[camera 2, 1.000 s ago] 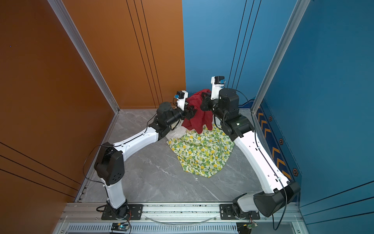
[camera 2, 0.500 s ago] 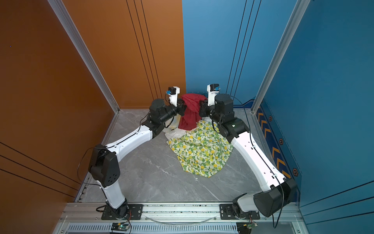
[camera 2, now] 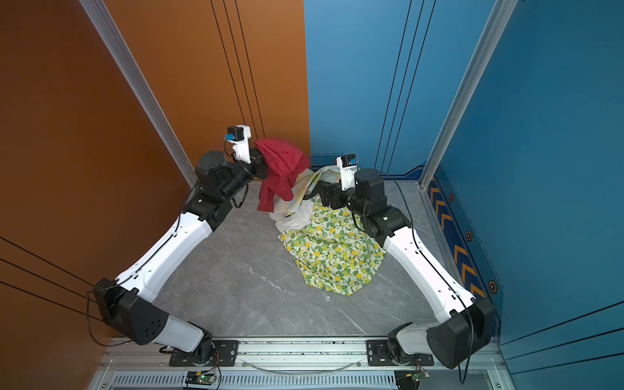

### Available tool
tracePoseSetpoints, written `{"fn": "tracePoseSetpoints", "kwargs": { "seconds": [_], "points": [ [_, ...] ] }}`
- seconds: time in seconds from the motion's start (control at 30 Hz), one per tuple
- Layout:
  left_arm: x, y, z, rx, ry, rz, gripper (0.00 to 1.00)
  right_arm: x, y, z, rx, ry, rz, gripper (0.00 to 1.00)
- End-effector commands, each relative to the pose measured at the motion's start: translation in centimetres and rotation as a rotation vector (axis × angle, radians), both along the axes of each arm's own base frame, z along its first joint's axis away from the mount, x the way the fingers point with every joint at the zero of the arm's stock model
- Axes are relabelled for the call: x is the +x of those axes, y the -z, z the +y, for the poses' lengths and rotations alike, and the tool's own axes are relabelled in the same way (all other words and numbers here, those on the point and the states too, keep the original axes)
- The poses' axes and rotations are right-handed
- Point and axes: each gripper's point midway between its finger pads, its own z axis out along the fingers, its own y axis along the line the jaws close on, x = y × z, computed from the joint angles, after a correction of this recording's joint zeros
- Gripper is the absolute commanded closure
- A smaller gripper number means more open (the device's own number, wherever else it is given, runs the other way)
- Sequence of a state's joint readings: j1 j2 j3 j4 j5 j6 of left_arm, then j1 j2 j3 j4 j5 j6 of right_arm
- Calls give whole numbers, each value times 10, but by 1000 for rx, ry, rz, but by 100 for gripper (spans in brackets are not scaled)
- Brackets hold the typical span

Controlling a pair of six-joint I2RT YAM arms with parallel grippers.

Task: Pick out a specific cloth from the pile
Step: 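Carry the red cloth with the left gripper while the right gripper releases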

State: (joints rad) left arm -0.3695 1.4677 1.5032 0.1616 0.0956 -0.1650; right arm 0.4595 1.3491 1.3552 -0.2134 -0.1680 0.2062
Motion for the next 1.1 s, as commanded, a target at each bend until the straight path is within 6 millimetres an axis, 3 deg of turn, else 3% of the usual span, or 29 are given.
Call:
{"fn": "tracePoseSetpoints", "kwargs": {
  "seconds": [0.0,0.2,0.37,0.53,0.57,0.73,0.93,1.07],
  "points": [
    [-3,11,49,6,-152,38,100,-12,-3,12,16,-62,-50,10],
    [-8,45,131,-29,-342,95,100,-24,27,28,38,-108,-31,8],
    [-7,81,210,-97,-505,130,100,-34,49,40,41,-147,-4,8],
    [-4,119,259,-182,-618,191,100,-42,73,44,27,-166,20,7],
    [-3,145,266,-207,-636,243,100,-43,80,44,18,-167,27,7],
    [-10,220,288,-290,-745,396,100,-44,95,36,2,-142,24,7],
    [-35,288,306,-277,-886,585,100,-42,108,23,20,-114,29,7],
    [-47,315,309,-218,-930,740,100,-41,120,13,13,-88,46,7]
  ]
}}
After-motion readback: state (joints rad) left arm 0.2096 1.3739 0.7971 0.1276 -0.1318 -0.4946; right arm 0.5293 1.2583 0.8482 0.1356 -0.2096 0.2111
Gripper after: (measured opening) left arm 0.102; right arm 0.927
